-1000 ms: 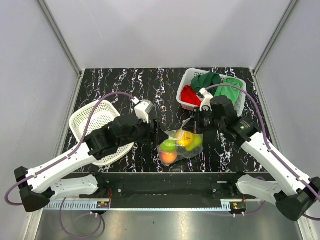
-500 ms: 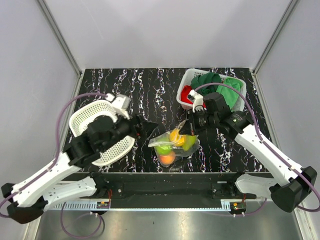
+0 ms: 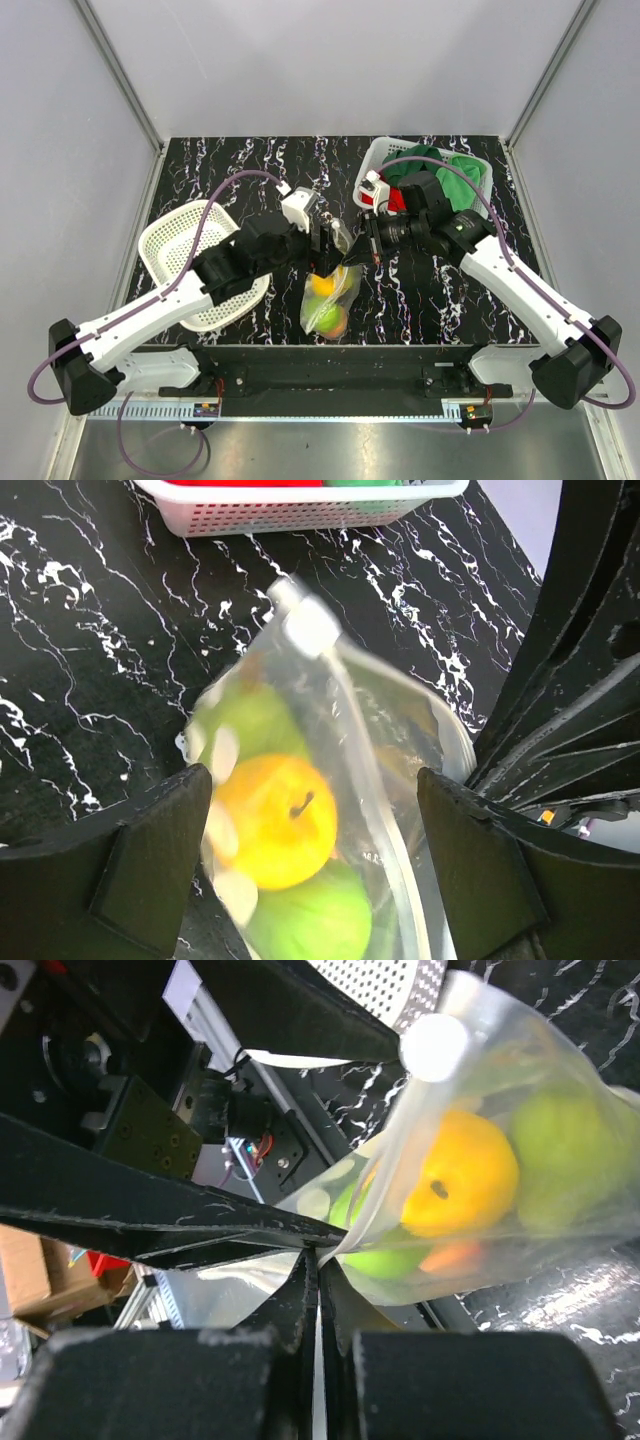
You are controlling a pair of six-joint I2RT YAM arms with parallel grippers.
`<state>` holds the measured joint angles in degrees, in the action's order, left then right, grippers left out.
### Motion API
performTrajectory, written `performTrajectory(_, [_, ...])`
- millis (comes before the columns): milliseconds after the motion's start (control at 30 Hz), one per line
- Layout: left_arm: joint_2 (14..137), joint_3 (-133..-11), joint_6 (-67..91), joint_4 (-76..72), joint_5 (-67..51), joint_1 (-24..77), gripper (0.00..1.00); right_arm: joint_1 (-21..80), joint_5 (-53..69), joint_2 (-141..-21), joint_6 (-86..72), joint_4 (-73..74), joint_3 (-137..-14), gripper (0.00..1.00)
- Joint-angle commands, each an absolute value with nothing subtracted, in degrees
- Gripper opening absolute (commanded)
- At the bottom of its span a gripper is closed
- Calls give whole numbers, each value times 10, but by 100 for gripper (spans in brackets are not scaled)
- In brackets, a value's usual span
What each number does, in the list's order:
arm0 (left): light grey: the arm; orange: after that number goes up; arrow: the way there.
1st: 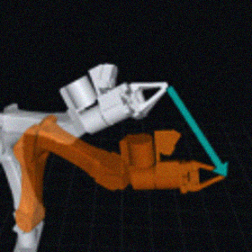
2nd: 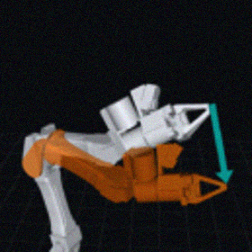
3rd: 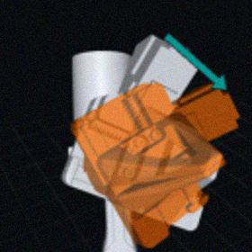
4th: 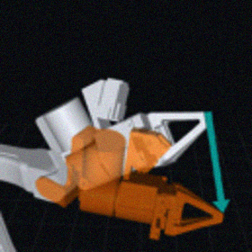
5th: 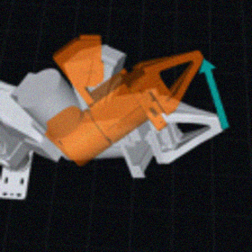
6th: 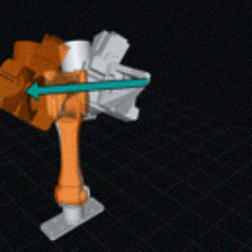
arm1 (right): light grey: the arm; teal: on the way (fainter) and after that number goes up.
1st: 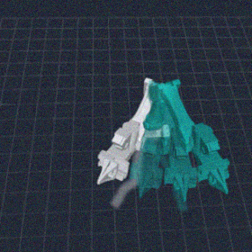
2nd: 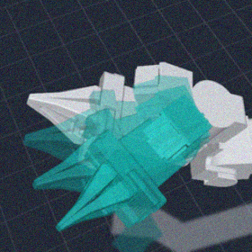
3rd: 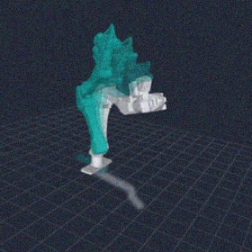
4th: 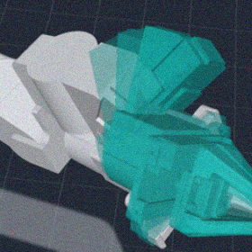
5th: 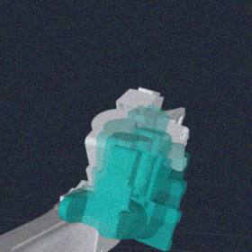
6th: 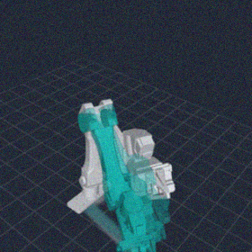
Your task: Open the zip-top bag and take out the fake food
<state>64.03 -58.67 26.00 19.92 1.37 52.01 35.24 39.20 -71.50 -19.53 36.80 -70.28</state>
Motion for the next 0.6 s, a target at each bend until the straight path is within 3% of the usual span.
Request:
performTrajectory(0, [649,-577,300,161,-2,519,85,354,444,-725,-188,337,-728,0])
performTrajectory(67, [670,-570,317,164,-14,519,82,350,446,-726,-185,337,-730,0])
performTrajectory(133, [675,-564,322,162,-22,519,71,348,441,-727,-184,338,-732,0])
performTrajectory(200, [665,-561,316,168,-8,519,56,345,433,-726,-177,351,-731,0])
performTrajectory(233, [659,-562,313,180,-1,518,43,344,416,-723,-173,358,-729,0])
performTrajectory(300, [639,-569,294,192,-1,512,35,340,396,-717,-162,378,-722,0])
performTrajectory(333, [635,-576,288,210,-2,509,19,341,376,-716,-160,386,-722,0])
performTrajectory(400, [628,-598,275,233,-2,503,2,341,349,-713,-164,409,-719,0])
performTrajectory(567, [613,-594,310,238,-14,501,0,340,260,-703,-205,439,-697,5])
